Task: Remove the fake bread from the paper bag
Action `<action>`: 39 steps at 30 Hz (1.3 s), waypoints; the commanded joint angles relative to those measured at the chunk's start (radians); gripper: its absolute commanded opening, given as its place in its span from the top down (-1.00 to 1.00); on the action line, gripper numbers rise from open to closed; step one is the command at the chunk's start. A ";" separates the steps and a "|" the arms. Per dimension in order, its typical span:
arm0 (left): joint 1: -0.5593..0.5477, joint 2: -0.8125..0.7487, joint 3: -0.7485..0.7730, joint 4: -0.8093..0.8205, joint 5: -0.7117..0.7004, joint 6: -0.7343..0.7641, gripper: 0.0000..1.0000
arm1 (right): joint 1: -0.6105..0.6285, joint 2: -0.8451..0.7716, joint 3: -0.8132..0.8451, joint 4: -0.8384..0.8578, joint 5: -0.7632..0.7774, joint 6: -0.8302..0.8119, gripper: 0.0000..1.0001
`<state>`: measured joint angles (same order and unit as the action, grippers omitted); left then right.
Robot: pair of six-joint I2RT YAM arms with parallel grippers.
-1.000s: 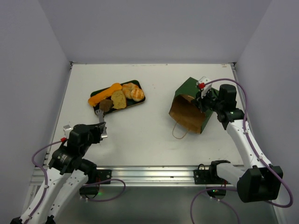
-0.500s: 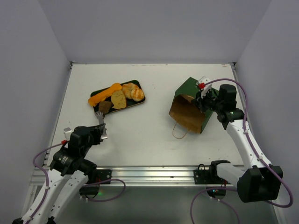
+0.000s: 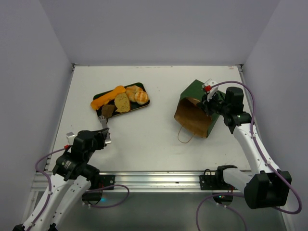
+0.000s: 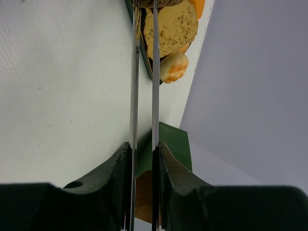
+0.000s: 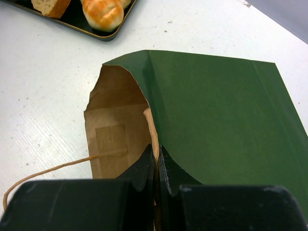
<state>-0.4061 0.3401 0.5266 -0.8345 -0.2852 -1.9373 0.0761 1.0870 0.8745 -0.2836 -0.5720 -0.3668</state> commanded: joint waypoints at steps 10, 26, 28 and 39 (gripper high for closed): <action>0.006 -0.003 0.006 0.041 -0.048 -0.026 0.33 | -0.006 -0.012 -0.011 0.029 -0.034 0.006 1.00; 0.006 0.000 0.035 0.032 -0.054 -0.014 0.21 | -0.006 -0.016 -0.011 0.027 -0.034 0.006 1.00; 0.006 0.004 0.042 0.037 -0.051 -0.005 0.21 | -0.004 -0.015 -0.011 0.026 -0.032 0.006 1.00; 0.006 0.109 0.168 0.123 0.089 0.135 0.38 | -0.006 -0.012 -0.011 0.027 -0.029 0.003 1.00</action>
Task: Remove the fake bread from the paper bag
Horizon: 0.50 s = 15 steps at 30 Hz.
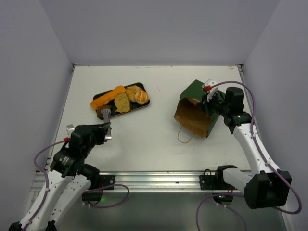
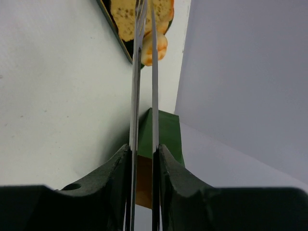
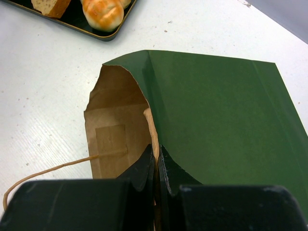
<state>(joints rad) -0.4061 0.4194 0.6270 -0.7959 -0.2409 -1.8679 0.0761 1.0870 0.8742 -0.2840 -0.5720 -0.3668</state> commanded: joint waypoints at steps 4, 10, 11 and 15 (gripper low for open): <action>0.006 0.085 0.076 0.193 0.139 0.172 0.57 | -0.006 -0.012 -0.007 0.025 -0.029 0.002 1.00; 0.006 0.297 0.057 0.484 0.474 0.483 0.84 | -0.006 0.010 0.035 -0.030 -0.037 -0.017 1.00; 0.006 0.333 0.063 0.498 0.501 0.522 0.87 | -0.006 0.016 0.045 -0.046 -0.042 -0.023 1.00; -0.011 0.369 0.033 0.631 0.700 0.729 0.88 | -0.006 0.080 0.132 -0.188 -0.089 -0.125 1.00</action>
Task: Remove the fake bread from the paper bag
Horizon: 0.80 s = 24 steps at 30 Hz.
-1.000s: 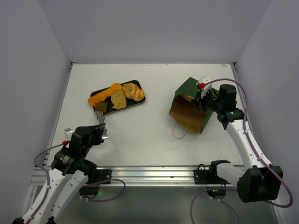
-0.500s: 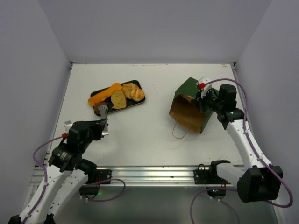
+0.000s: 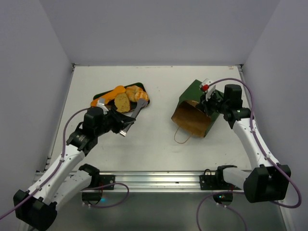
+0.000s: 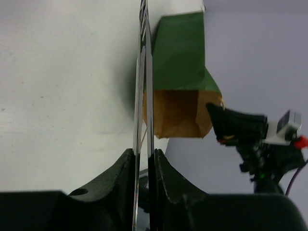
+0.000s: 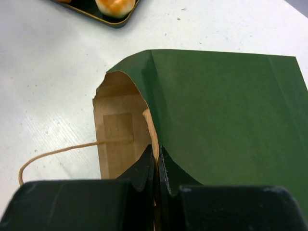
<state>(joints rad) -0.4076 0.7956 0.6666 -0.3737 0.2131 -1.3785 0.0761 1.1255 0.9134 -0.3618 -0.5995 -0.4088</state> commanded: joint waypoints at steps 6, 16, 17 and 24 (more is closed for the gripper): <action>-0.143 -0.012 -0.099 0.341 0.330 0.341 0.88 | -0.007 0.106 0.197 -0.252 -0.105 -0.214 1.00; -0.321 0.106 -0.205 0.640 0.315 0.309 0.88 | -0.007 0.138 0.237 -0.301 -0.112 -0.252 1.00; -0.326 0.122 -0.205 0.683 0.313 0.305 0.88 | -0.007 0.137 0.225 -0.296 -0.112 -0.251 1.00; -0.402 0.384 -0.136 0.866 0.233 0.251 0.87 | -0.007 0.109 0.171 -0.224 -0.105 -0.209 1.00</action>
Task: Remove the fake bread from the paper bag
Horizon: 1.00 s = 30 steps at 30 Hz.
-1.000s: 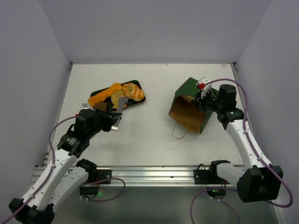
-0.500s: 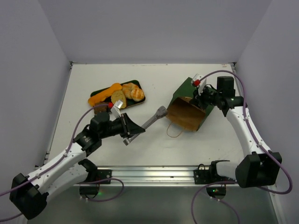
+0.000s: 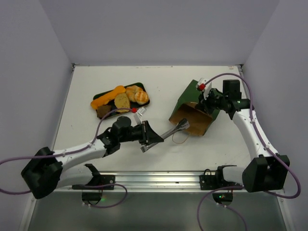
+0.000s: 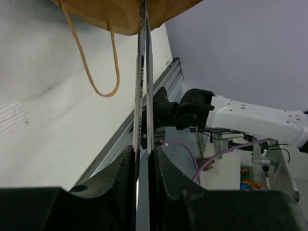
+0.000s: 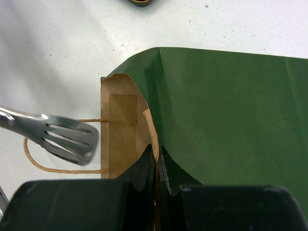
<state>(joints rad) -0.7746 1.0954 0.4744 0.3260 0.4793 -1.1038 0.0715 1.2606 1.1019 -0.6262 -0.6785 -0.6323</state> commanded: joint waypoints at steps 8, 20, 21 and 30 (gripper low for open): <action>-0.114 0.425 0.248 0.255 -0.183 -0.100 0.86 | -0.001 -0.058 -0.073 0.108 0.005 0.055 1.00; -0.120 0.593 0.313 0.272 -0.422 -0.310 0.74 | 0.001 -0.089 -0.148 0.227 0.034 0.164 1.00; -0.120 0.609 0.313 0.280 -0.430 -0.323 0.74 | -0.001 -0.086 -0.151 0.233 0.033 0.169 1.00; -0.130 0.701 0.366 0.350 -0.452 -0.419 0.51 | 0.005 -0.089 -0.183 0.290 0.022 0.215 1.00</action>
<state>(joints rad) -0.8932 1.7847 0.7906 0.5713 0.0719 -1.4681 0.0719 1.1946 0.9283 -0.3965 -0.6464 -0.4534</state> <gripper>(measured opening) 0.248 0.043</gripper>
